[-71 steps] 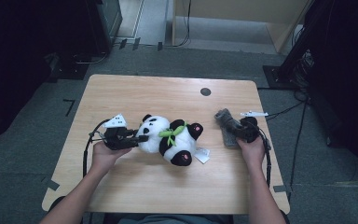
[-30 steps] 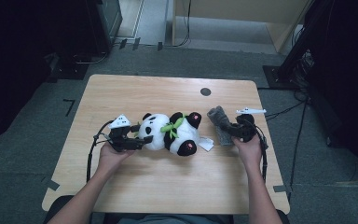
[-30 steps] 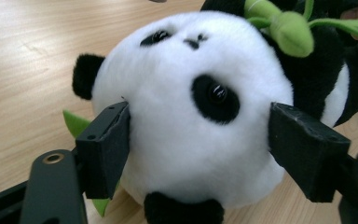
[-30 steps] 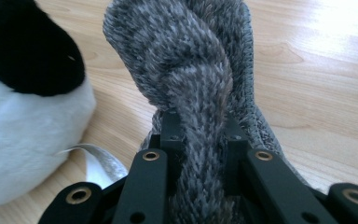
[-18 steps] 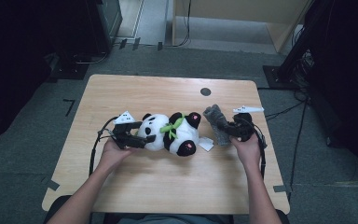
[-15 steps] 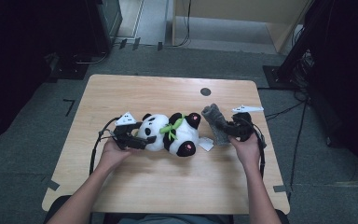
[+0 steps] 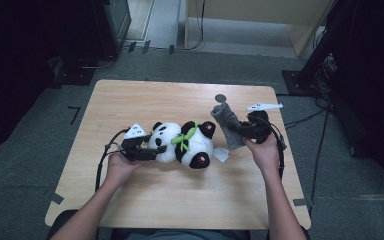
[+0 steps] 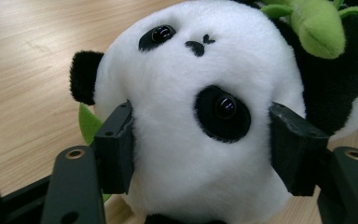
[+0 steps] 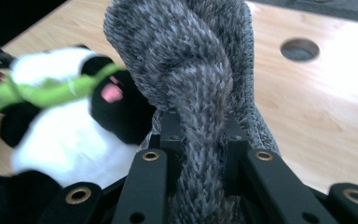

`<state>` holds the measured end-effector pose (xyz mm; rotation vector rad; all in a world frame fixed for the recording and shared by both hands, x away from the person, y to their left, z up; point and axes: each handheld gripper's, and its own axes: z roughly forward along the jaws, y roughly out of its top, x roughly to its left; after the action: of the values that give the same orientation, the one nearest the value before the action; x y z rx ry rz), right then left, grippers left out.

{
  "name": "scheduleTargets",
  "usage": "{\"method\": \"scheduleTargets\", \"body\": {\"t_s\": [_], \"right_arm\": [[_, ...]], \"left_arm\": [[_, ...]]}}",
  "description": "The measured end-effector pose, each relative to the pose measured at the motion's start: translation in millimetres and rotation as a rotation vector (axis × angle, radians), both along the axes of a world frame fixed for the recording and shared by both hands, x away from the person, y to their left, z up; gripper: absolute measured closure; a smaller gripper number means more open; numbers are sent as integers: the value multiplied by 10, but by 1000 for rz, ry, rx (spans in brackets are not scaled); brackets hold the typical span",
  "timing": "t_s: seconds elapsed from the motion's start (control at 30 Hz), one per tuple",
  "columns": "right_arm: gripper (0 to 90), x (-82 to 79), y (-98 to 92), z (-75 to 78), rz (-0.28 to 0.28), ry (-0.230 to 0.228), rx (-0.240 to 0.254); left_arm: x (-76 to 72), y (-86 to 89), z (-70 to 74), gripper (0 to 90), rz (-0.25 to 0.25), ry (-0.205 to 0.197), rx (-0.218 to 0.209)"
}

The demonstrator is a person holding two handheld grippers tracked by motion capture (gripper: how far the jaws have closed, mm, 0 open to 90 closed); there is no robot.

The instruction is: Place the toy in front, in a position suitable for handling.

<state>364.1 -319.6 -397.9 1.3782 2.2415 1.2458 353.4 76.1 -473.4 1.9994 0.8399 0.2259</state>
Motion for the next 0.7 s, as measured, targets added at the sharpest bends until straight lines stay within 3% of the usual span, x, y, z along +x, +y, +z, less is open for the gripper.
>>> {"method": "scheduleTargets", "body": {"t_s": [0.2, 0.4, 0.7], "right_arm": [[775, 47, 179, 198, 44, -15, 1], [775, 104, 387, 400, 92, -24, -14], [775, 282, 792, 504, 160, -11, -47]], "left_arm": [[-55, -39, 20, 366, 40, 10, -1], [-58, -28, 6, 361, 47, 11, -16], [-53, -28, 10, 359, 52, 21, -22]]}}
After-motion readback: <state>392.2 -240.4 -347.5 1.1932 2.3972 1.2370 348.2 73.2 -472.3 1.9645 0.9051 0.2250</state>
